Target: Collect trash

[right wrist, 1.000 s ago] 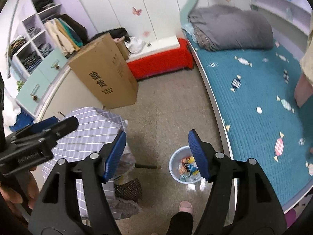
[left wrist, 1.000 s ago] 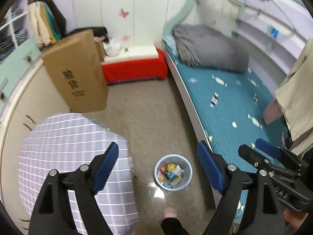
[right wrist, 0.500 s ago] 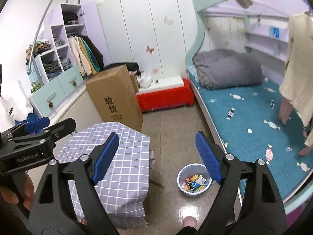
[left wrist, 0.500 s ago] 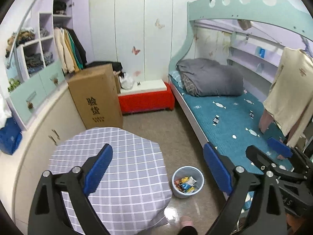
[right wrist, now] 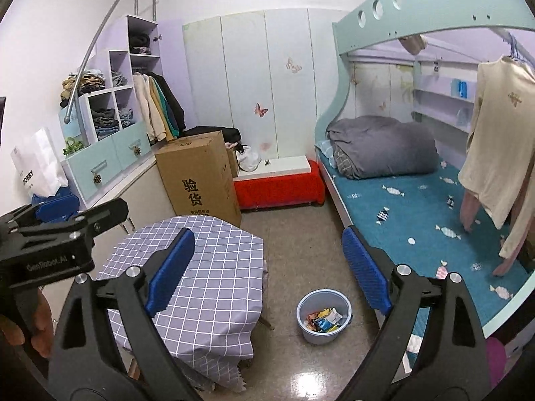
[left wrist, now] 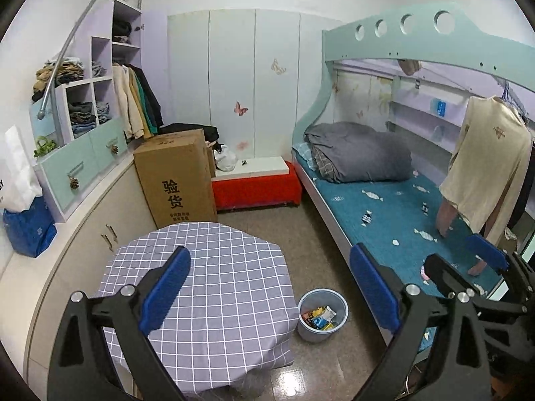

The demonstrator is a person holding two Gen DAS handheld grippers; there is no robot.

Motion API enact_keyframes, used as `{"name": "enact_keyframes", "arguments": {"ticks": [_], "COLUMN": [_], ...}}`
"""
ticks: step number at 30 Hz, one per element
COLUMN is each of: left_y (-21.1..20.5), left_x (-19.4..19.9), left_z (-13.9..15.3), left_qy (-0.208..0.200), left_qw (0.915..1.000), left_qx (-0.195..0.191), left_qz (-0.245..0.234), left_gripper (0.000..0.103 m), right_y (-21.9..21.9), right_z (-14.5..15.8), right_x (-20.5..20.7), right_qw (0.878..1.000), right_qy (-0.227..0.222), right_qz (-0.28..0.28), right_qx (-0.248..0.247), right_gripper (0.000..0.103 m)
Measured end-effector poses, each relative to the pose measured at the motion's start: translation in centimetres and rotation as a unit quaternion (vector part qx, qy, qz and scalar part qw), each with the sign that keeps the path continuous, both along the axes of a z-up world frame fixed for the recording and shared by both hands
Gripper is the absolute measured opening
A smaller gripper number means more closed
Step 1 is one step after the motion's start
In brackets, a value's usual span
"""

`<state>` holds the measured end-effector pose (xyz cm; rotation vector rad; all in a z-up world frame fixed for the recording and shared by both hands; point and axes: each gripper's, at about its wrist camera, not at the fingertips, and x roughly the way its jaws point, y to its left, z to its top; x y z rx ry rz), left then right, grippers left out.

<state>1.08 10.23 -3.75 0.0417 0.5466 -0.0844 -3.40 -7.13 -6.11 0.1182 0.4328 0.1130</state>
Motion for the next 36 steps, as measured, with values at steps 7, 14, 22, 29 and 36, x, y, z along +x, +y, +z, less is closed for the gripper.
{"name": "enact_keyframes", "arguments": {"ticks": [7,14,22,29,36], "left_y": [-0.7,-2.0,-2.5,-2.7,-3.1], "left_x": [-2.1,-4.0,-5.2,-5.7,-6.0], "left_z": [0.1,0.5,0.8,0.8,1.0], "left_qy": [-0.009,-0.026,-0.038,-0.038,-0.038], "left_qw": [0.9999,0.9997,0.9993,0.9993,0.9992], "left_qx": [-0.002,0.003,0.002,0.001,0.005], "left_qz": [0.004,0.003,0.005,0.000,0.002], "left_gripper": [0.094,0.094,0.094,0.094,0.094], "right_y": [-0.4,-0.8,-1.0,-0.9,-0.8], "right_z": [-0.2,-0.4,-0.6,-0.7,-0.7], "right_x": [-2.6,-4.0,-4.8,-4.9,-5.0], "right_qw": [1.000,1.000,1.000,1.000,1.000], "right_qy": [-0.008,-0.012,-0.016,-0.012,-0.010], "right_qz": [0.000,0.002,0.008,0.011,0.013], "right_qx": [-0.002,-0.004,-0.003,0.001,0.003], "right_gripper": [0.090,0.091,0.092,0.092,0.092]}}
